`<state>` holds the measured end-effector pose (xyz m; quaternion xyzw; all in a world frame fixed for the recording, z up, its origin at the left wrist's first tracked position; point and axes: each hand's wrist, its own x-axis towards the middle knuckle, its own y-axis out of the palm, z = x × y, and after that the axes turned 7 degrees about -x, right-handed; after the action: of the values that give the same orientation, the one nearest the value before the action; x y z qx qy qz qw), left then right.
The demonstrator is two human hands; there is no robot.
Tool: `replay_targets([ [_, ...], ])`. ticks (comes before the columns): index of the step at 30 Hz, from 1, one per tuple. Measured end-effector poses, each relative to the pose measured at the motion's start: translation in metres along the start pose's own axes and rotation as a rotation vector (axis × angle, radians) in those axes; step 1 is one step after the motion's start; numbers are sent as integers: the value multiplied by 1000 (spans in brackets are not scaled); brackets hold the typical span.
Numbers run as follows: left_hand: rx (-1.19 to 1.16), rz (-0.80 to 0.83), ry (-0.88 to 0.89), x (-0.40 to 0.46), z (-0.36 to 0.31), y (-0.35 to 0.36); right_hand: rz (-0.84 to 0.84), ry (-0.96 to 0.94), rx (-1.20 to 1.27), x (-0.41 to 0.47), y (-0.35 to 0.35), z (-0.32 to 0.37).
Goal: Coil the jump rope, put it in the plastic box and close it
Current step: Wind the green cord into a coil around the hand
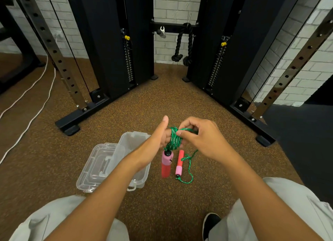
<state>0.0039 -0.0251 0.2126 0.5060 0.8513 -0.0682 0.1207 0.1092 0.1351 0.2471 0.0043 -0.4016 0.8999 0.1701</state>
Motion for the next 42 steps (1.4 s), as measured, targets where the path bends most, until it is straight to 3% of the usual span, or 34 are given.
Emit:
replay_targets([
  [7,-118,72,71,-13,-17,6,-17,25,250,5,-6,-2],
  [11,-277,186,62,-15,-18,2,-19,42,341,4,-5,-4],
  [15,-424,188,73,-17,-20,3,-49,65,413,5,2,-5],
  [19,-597,151,134,-19,-22,0,-36,123,413,3,17,-6],
  [28,-736,50,211,-20,-24,-5,33,99,96,-3,39,-6],
  [35,-610,-135,197,-14,-21,-13,110,29,-71,-8,36,4],
  [38,-462,-236,173,-11,-19,-16,69,3,-107,-11,30,10],
  [42,-363,-238,119,-11,-20,-13,-19,-32,-140,-10,25,13],
])
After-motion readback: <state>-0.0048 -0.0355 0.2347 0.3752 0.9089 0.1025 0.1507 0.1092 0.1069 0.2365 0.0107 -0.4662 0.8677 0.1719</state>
